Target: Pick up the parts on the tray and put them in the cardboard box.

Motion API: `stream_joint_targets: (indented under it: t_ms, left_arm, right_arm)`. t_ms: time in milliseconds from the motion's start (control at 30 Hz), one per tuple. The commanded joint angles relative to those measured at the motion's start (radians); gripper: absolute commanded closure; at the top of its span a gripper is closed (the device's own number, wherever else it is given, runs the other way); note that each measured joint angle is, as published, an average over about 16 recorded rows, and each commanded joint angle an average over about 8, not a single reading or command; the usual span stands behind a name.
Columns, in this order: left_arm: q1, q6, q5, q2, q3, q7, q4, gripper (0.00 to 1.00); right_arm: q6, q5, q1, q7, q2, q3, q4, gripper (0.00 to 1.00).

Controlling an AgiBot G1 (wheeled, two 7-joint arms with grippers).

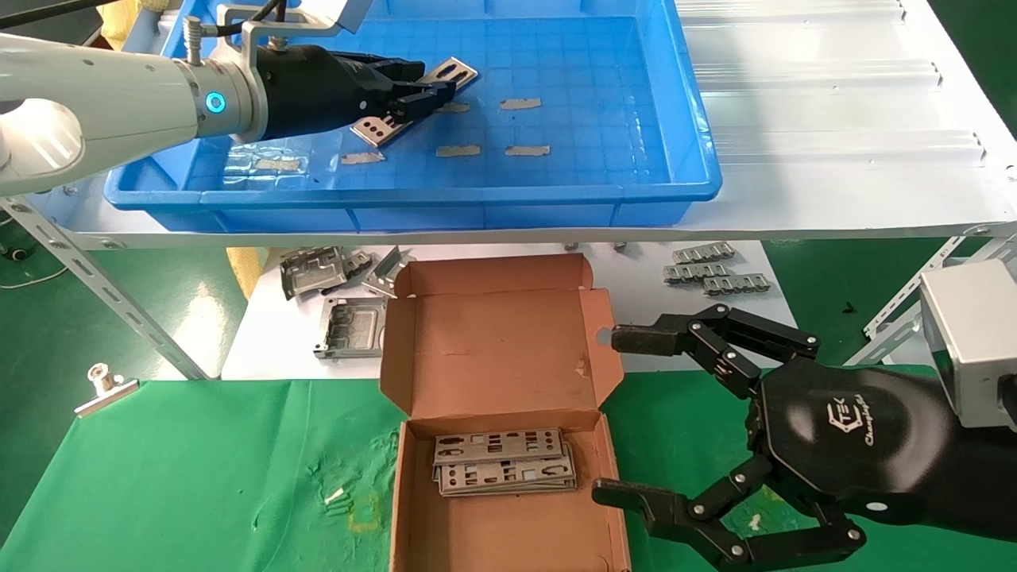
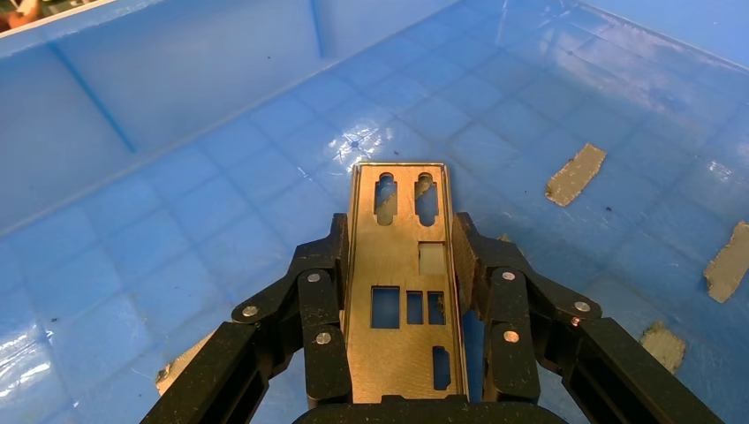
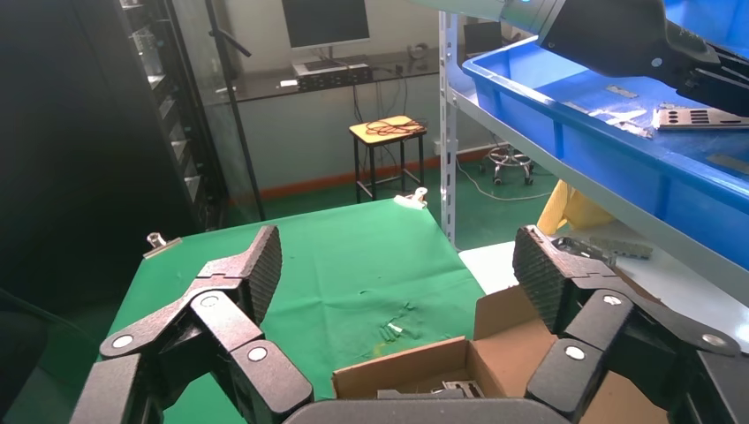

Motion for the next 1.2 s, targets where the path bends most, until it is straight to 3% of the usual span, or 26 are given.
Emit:
stream_joint_targets:
  t_ms: [33,467,700,867,1200]
  left_arm:
    - [0.000,0.000,0.000,0.000,0.001,-0.002,-0.001,1.00]
    - [-0.047,0.020,-0.023,-0.019,-0.011,0.014,-0.004,1.00]
    - [-0.079,0.088,-0.039,-0.039,-0.021,0.043,-0.006,1.00]
    - [-0.095,0.240,-0.052,-0.069,-0.026,0.079,-0.026,1.00]
    - [-0.074,0.698,-0.102,-0.145,-0.033,0.168,-0.097,1.00]
  right_arm:
    - [0.000,0.000,0.000,0.000,0.000,0.000,0.000,0.00]
    - [0.000,0.000,0.000,0.000,0.000,0.000,0.000,0.00]
    - [0.000,0.000,0.000,0.000,0.000,0.000,0.000,0.00]
    - [0.000,0.000,0.000,0.000,0.000,0.000,0.000,0.00]
    - [0.000,0.000,0.000,0.000,0.000,0.000,0.000,0.00]
